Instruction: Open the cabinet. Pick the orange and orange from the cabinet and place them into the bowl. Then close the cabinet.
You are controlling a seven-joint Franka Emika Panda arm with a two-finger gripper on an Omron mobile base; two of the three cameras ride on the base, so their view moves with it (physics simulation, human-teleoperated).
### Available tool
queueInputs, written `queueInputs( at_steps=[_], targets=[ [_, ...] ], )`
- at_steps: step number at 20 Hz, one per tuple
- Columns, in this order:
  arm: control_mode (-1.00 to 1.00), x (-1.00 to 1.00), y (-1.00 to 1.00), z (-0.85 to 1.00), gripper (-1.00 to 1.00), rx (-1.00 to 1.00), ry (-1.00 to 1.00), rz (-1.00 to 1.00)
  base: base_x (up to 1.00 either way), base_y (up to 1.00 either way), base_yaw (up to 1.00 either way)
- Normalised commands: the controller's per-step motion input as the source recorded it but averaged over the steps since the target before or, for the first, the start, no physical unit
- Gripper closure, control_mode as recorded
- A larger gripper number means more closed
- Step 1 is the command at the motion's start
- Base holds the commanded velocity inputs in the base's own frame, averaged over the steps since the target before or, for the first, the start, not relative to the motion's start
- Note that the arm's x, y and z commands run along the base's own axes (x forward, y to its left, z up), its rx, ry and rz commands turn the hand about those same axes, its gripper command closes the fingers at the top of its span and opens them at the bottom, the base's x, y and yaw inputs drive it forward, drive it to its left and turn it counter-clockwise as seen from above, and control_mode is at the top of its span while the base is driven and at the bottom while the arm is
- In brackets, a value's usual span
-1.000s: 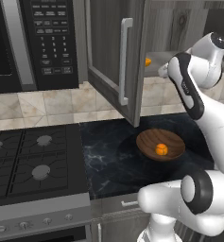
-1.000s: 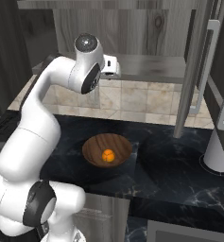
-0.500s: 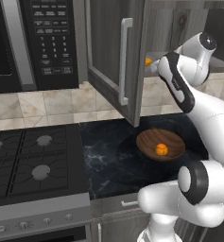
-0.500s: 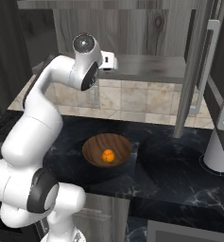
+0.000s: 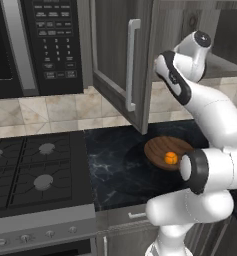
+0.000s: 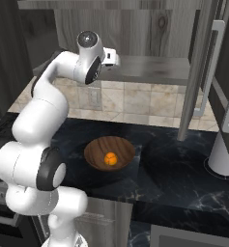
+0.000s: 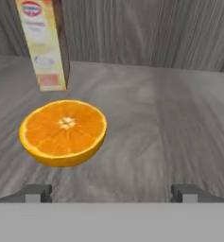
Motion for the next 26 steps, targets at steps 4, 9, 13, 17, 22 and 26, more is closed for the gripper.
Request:
queueInputs(
  at_steps=[4, 9, 13, 17, 22, 26],
  targets=[
    [-1.00, 0.57, 0.03, 0.00, -1.00, 0.00, 0.06, 0.00, 0.00, 0.00, 0.00],
    [-1.00, 0.48, 0.00, 0.00, -1.00, 0.00, 0.06, 0.00, 0.00, 0.00, 0.00],
    [-1.00, 0.49, 0.00, 0.00, -1.00, 0.00, 0.07, 0.00, 0.00, 0.00, 0.00],
    [-1.00, 0.26, 0.00, 0.00, -1.00, 0.03, 0.05, 0.00, 0.00, 0.00, 0.00],
    [-1.00, -0.35, 0.06, 0.00, -1.00, 0.00, 0.00, 0.03, 0.00, 0.00, 0.00],
    [-1.00, -0.47, 0.00, 0.01, -1.00, 0.00, -0.01, 0.04, 0.00, 0.00, 0.00]
  ],
)
